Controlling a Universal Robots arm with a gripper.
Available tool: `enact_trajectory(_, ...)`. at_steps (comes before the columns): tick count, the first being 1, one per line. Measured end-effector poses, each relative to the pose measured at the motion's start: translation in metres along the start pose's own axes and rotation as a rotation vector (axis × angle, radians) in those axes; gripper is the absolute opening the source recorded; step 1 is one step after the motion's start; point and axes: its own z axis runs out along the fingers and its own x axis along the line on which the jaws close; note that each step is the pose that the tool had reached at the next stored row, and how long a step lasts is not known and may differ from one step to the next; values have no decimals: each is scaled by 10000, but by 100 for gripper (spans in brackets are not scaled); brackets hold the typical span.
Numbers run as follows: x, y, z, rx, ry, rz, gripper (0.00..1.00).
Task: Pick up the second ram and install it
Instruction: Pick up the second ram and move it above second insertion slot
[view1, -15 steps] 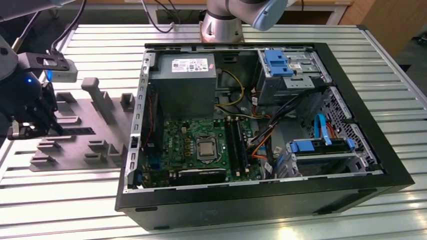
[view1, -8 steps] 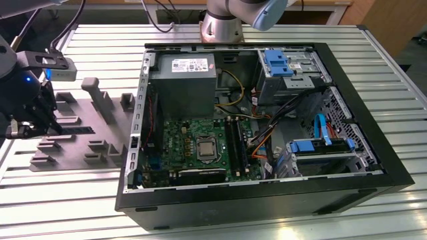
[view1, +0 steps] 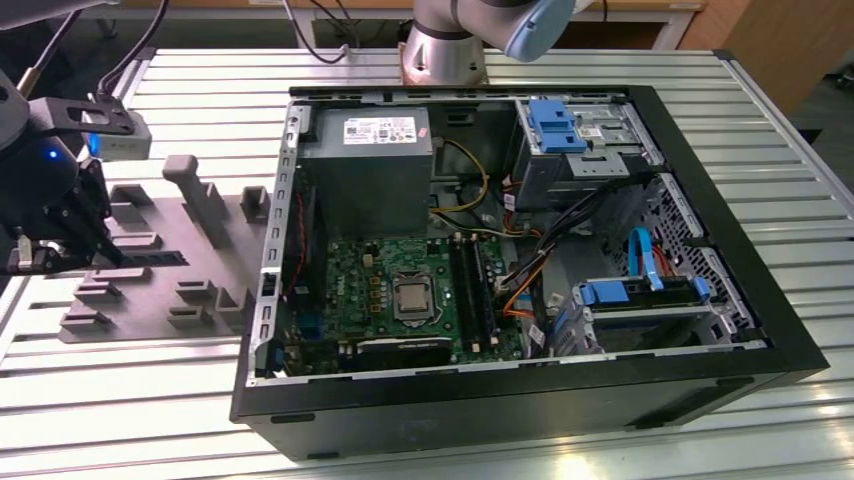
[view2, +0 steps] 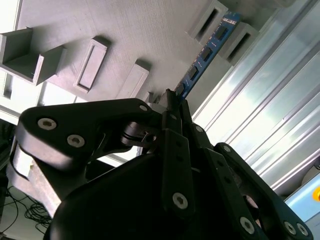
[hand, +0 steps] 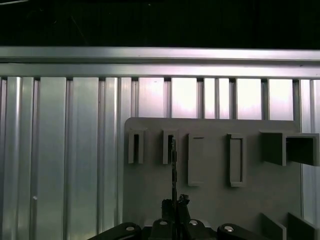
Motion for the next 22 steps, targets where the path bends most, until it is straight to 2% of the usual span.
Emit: enact_trajectory(22,-3,2,-110,0,1,0,14)
